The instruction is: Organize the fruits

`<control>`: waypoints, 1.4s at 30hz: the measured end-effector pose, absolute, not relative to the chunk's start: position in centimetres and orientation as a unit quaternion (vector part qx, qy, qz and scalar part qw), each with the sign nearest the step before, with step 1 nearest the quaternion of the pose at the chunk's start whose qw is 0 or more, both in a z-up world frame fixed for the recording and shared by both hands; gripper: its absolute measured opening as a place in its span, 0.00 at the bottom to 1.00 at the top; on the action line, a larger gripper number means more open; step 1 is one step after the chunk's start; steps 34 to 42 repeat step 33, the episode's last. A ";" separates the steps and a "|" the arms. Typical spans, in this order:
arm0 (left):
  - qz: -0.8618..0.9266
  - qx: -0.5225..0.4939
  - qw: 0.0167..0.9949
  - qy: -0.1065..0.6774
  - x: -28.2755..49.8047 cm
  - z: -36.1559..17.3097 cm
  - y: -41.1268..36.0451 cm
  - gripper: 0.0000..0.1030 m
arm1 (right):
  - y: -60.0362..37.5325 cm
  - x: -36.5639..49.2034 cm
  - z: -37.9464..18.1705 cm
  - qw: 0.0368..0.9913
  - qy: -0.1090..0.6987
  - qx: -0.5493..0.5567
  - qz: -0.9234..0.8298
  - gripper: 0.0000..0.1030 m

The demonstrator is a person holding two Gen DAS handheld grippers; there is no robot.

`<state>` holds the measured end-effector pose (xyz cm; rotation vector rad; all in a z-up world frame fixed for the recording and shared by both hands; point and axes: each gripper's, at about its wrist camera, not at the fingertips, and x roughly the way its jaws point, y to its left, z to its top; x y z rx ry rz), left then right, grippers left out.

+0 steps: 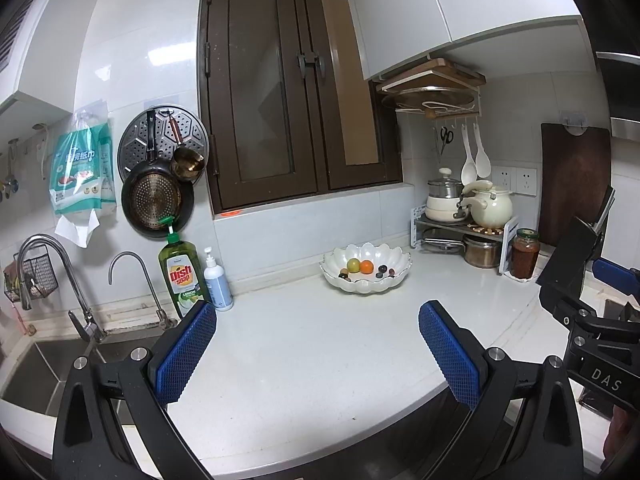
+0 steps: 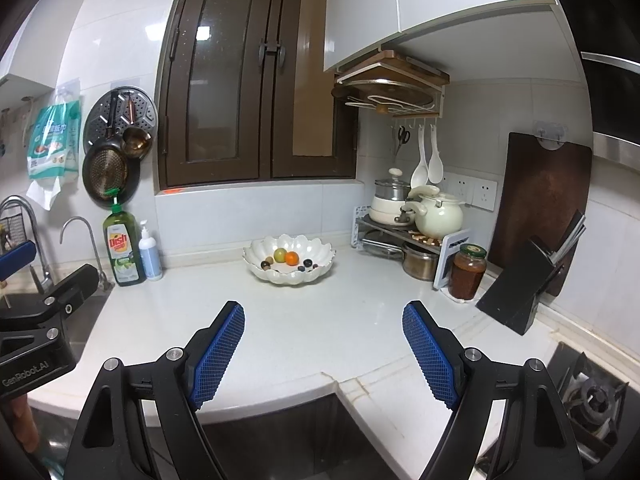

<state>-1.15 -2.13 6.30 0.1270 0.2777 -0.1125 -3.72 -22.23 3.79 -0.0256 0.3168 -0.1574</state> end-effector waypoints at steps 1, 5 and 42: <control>-0.057 0.064 0.987 0.138 -1.2 6.3 -2.1 1.00 | -22.3 -3.6 3.8 0.984 0.158 -0.012 -0.078 0.80; -0.057 0.064 0.987 0.137 -1.0 6.3 -2.2 1.00 | -22.3 -3.6 3.9 0.984 0.158 -0.014 -0.080 0.80; -0.058 0.059 0.987 0.137 -1.2 6.4 -3.0 1.00 | -22.5 -3.7 4.1 0.984 0.155 -0.014 -0.082 0.80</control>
